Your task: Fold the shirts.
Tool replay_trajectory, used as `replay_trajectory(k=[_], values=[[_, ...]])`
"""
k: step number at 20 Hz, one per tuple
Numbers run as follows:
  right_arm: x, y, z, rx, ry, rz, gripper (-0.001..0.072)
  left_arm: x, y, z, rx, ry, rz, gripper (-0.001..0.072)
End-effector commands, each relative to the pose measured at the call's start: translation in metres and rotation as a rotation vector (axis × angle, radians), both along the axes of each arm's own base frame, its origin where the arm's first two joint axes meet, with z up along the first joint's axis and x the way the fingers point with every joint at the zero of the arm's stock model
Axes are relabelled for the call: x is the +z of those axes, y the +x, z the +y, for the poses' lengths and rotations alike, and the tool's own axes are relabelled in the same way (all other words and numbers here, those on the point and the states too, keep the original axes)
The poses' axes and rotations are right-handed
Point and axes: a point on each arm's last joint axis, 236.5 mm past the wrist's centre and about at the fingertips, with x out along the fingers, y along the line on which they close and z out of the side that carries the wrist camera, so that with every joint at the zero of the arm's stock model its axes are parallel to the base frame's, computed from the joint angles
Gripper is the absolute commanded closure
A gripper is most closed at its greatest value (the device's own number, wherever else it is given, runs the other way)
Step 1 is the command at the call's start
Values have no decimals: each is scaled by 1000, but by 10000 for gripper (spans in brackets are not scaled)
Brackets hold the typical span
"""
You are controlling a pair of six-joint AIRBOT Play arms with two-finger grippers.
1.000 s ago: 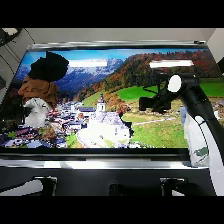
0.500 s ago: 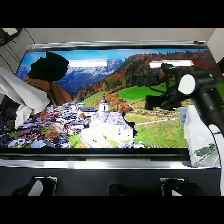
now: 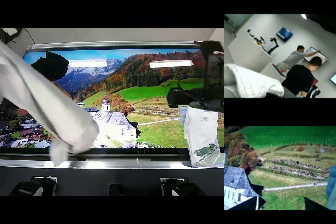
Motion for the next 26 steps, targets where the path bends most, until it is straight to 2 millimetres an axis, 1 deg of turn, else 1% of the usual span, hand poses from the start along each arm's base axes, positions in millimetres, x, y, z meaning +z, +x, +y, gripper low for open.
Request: replay_trajectory(k=[1, 3, 5, 6, 7, 8, 10, 11, 12, 13, 14, 15, 16, 17, 18, 19, 20, 21, 22, 23, 24, 25, 26], values=[[33, -18, -16, -30, -14, -113, 36, -27, 25, -55, -120, 55, 39, 684], [41, -23, -20, -51, -3, -137, 36, -67, 54, -88, -161, 147, 97, 684], [39, -24, -20, -59, 4, -128, 36, -120, 84, -116, -209, 222, 208, 684], [35, -24, -19, -64, 12, -109, 36, -153, 94, -129, -245, 259, 282, 683], [28, -24, -18, -74, 17, -80, 37, -190, 103, -142, -286, 302, 365, 683], [18, -24, -17, -83, 19, -37, 37, -227, 111, -153, -323, 338, 448, 683], [-4, -22, -13, -82, 9, 60, 37, -293, 121, -169, -383, 395, 595, 678], [-16, -18, -11, -80, 4, 106, 37, -318, 121, -174, -413, 419, 655, 478], [-29, -14, -7, -75, 2, 154, 37, -337, 117, -176, -451, 436, 713, -13], [-42, -8, -1, -65, 7, 196, 36, -344, 113, -173, -487, 458, 742, -13], [-56, -3, 12, -24, 25, 247, 36, -343, 113, -161, -503, 472, 763, -13], [-70, -1, 31, 43, 59, 300, 36, -340, 114, -143, -500, 496, 777, -13], [-85, -1, 56, 129, 116, 370, 36, -341, 117, -116, -481, 545, 805, -13], [-102, -6, 81, 218, 172, 455, 36, -351, 115, -80, -434, 608, 881, -13], [-117, -11, 98, 276, 217, 539, 39, -366, 109, -44, -381, 682, 972, -13], [-132, -13, 108, 299, 250, 605, 89, -384, 96, -6, -331, 775, 1072, -13], [-149, -16, 113, 297, 269, 663, 100, -400, 77, 25, -310, 866, 1160, -12], [-166, -18, 113, 285, 271, 700, 100, -412, 58, 42, -303, 911, 1219, -12], [-182, -23, 112, 268, 273, 731, 100, -422, 41, 44, -316, 913, 1238, -12], [-199, -34, 111, 253, 281, 778, 99, -433, 29, 39, -328, 889, 1242, -12], [-213, -46, 113, 244, 303, 823, 95, -446, 17, 25, -347, 837, 1234, -4], [-226, -58, 120, 233, 348, 863, 95, -459, 8, 8, -367, 785, 1230, 85], [-234, -66, 129, 222, 401, 889, 95, -476, -3, -10, -396, 737, 1238, 106]])
